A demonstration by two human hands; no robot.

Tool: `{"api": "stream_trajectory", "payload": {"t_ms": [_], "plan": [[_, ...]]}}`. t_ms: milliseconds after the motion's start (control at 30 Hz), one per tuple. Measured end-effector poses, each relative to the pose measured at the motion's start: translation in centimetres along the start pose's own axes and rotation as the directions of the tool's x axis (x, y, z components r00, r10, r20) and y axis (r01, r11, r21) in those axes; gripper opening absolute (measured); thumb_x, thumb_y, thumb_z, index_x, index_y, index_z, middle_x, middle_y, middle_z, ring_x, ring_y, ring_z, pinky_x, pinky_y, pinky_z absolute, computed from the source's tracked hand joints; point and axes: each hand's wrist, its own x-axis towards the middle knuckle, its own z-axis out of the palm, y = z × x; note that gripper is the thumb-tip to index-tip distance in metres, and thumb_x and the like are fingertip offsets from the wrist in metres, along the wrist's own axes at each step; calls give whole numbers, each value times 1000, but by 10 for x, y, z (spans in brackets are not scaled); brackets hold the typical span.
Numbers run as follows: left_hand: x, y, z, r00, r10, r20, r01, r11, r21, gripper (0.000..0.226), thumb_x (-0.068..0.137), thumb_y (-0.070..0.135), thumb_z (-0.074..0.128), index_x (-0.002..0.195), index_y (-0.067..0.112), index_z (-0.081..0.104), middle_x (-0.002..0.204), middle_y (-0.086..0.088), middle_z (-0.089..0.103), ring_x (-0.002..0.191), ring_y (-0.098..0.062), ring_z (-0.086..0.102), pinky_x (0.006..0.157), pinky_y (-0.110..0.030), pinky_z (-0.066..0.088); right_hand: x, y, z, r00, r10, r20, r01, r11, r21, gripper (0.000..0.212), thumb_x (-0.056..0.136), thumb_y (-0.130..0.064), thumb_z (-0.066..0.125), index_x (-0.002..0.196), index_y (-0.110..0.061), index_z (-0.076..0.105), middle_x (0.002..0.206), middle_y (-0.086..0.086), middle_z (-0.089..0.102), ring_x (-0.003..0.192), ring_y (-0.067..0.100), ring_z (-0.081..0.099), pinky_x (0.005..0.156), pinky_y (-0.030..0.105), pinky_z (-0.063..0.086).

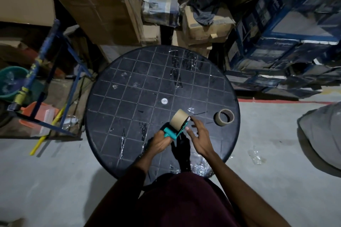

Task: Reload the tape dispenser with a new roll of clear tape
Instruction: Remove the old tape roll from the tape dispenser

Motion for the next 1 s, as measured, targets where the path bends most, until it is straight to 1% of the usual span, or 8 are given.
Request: {"api": "stream_trajectory", "payload": {"t_ms": [100, 200, 400, 500, 600, 767, 900, 1000], "plan": [[-14, 22, -14, 998, 58, -18, -59, 995, -77, 20, 76, 8, 59, 81, 28, 60, 64, 5, 61, 54, -13, 55, 49, -19, 42, 11, -28, 0, 997, -27, -77, 35, 994, 102, 62, 97, -58, 53, 151, -28, 44, 147, -3, 50, 127, 9, 52, 107, 43, 48], [-22, 33, -25, 996, 87, -12, -88, 992, -86, 15, 78, 4, 62, 86, 16, 63, 67, -2, 64, 51, -12, 55, 47, -21, 42, 16, -52, -4, 995, -38, -92, 54, 983, 178, 60, 95, -59, 52, 149, -34, 45, 136, -6, 52, 123, 8, 52, 105, 44, 49], [-38, 54, -43, 978, 109, -176, -122, 990, -65, 9, 80, 25, 69, 86, 19, 66, 84, -6, 71, 76, -26, 67, 62, -29, 49, 20, -88, -23, 993, -88, -82, 106, 962, 252, 54, 92, -42, 65, 143, -33, 49, 133, -4, 59, 121, 14, 56, 99, 39, 49], [-45, 62, -55, 936, 81, -344, -62, 996, 65, 33, 74, 42, 63, 92, 15, 68, 96, -13, 73, 91, -40, 69, 68, -35, 50, 22, -100, -35, 986, -138, -95, 158, 954, 255, 59, 80, -18, 79, 131, -27, 51, 131, -9, 60, 117, 12, 57, 94, 38, 48], [-57, 72, -66, 875, 137, -465, -83, 987, 136, 33, 74, 42, 63, 90, 13, 65, 99, -16, 72, 95, -43, 68, 72, -36, 50, 19, -107, -40, 974, -184, -130, 206, 960, 188, 70, 72, -8, 85, 127, -29, 46, 134, -12, 52, 118, 8, 54, 96, 40, 52], [-66, 82, -73, 833, 171, -527, -90, 980, 176, 29, 74, 39, 64, 83, 12, 64, 93, -16, 74, 91, -42, 69, 78, -43, 58, 12, -121, -43, 940, -302, -161, 319, 943, 94, 91, 66, -7, 87, 141, -33, 42, 135, -5, 34, 126, 18, 49, 102, 31, 51], [-69, 83, -70, 829, 196, -523, -100, 974, 205, 37, 74, 46, 64, 87, 11, 68, 92, -15, 74, 89, -41, 69, 73, -39, 56, 7, -124, -49, 928, -349, -134, 354, 935, 15, 99, 71, -16, 88, 154, -32, 36, 127, -8, 24, 122, 9, 39, 98, -1, 34], [-60, 81, -69, 895, 172, -411, -163, 985, 56, 36, 69, 47, 66, 87, 15, 69, 85, -8, 74, 80, -35, 70, 62, -33, 53, 1, -132, -58, 941, -322, -105, 328, 944, 36, 94, 75, -34, 89, 153, -36, 37, 133, -8, 28, 125, 7, 40, 99, 5, 34]]}}
